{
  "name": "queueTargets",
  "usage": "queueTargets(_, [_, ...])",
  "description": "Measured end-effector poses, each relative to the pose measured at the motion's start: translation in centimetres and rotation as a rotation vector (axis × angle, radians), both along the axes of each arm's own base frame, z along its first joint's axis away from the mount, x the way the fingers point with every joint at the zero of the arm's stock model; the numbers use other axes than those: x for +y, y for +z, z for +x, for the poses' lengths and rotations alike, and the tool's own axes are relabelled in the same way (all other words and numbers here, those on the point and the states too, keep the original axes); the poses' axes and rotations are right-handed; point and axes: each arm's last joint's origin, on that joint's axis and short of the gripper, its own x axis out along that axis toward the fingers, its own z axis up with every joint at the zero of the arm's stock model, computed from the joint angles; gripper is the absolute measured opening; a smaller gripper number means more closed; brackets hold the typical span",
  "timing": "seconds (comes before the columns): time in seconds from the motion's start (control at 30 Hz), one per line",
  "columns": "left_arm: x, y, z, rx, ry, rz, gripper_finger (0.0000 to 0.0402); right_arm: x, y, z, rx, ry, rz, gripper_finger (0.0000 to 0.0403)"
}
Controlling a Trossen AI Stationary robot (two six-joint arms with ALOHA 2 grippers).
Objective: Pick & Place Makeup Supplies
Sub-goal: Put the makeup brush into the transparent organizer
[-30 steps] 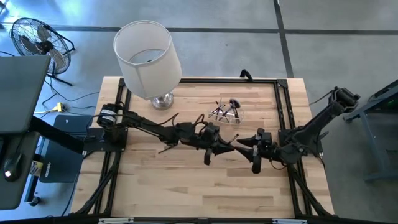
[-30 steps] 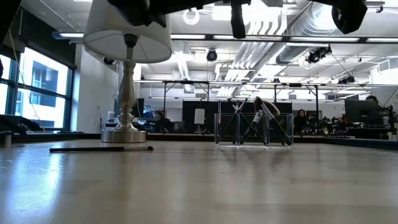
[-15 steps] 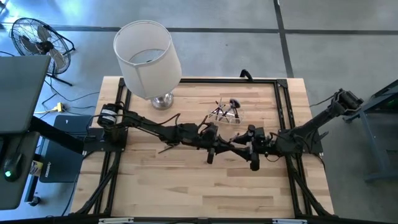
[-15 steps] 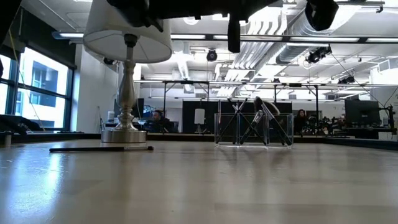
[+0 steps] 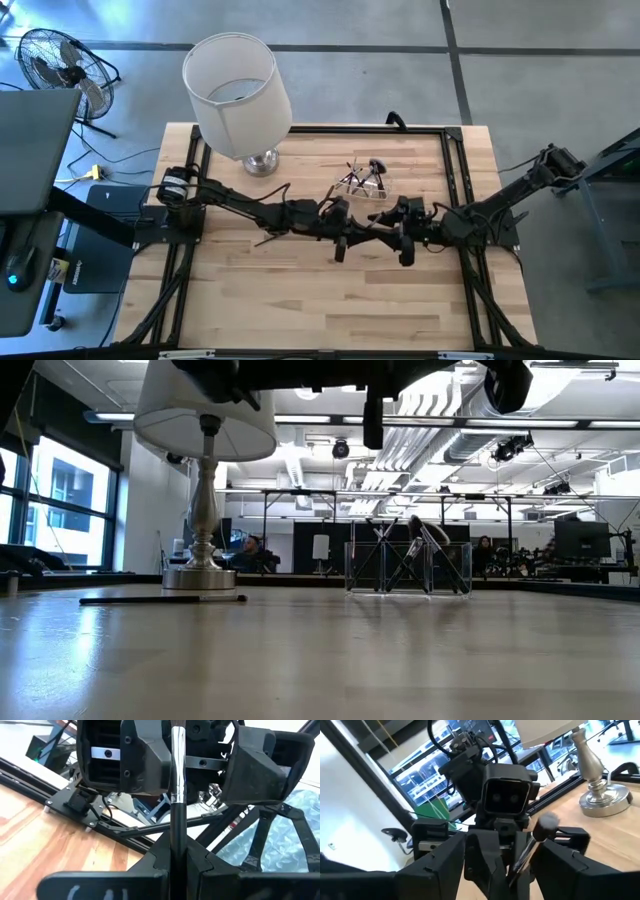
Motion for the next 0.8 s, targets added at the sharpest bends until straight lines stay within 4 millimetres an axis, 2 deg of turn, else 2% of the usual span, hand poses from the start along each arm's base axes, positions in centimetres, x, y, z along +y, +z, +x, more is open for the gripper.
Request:
queueTargets(0.23, [0.10, 0.05, 0.01, -0.004, 0.039, -0.010, 0.0011, -0.12, -0.02, 0.00, 0.002, -0.040, 0.000, 0.0170])
queueTargets(0.7, [0.02, 0.22, -0.01, -0.022, 0.019, 0.002, 0.0012, -0.11, -0.03, 0.01, 0.011, -0.041, -0.065, 0.0021])
queueTargets(0.8, [-0.01, 0.21, -0.01, -0.024, 0.003, 0.022, 0.0014, -0.10, -0.03, 0.01, 0.012, -0.038, -0.071, 0.0017])
